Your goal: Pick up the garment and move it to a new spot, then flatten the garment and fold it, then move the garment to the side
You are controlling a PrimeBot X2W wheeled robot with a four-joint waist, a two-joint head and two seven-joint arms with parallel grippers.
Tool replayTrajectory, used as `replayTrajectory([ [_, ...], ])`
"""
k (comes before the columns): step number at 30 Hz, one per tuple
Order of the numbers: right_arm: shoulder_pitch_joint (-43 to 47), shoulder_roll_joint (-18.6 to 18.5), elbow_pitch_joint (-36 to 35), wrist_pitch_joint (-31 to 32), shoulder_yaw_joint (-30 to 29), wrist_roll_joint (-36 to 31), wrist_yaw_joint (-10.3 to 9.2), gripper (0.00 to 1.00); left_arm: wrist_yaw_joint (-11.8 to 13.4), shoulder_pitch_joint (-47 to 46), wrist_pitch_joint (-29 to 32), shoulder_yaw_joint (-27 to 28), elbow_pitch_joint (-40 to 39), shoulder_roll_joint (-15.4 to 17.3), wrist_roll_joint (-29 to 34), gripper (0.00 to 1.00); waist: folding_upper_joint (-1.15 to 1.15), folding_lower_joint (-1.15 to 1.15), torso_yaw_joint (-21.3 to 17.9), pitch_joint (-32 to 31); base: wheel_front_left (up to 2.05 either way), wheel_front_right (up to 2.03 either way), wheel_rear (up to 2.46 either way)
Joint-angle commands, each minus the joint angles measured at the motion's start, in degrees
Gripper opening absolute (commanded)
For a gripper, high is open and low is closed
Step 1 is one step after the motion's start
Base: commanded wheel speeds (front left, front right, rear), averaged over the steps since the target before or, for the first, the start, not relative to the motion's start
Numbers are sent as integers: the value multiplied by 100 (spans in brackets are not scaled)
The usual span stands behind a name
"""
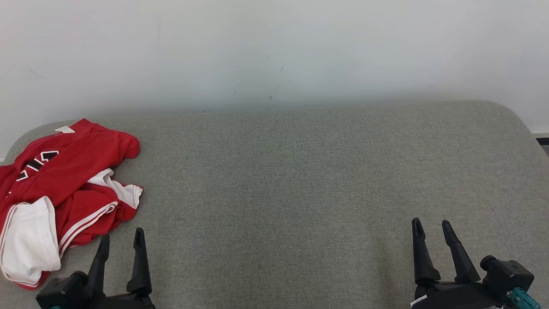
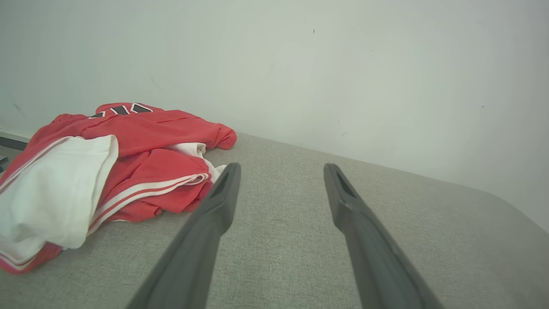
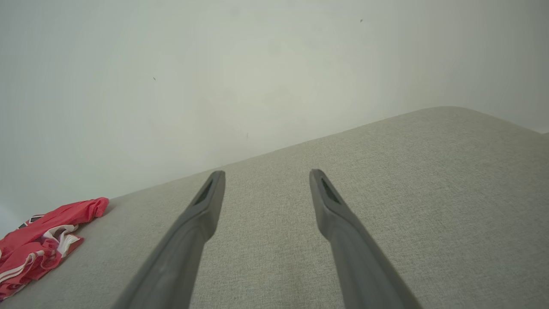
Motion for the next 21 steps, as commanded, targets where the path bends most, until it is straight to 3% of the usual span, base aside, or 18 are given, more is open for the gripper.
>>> replayTrajectory([
  [1,10,-15,-55,-54,14,-128,15,100,20,11,-62,-6,-69,48,138,100,0,0,0,-2,0,0,0],
  [21,91,-17,-110,-294,84,-1090,18,100,26,110,-311,-41,-113,76,984,100,0,0,25,-46,0,0,0],
])
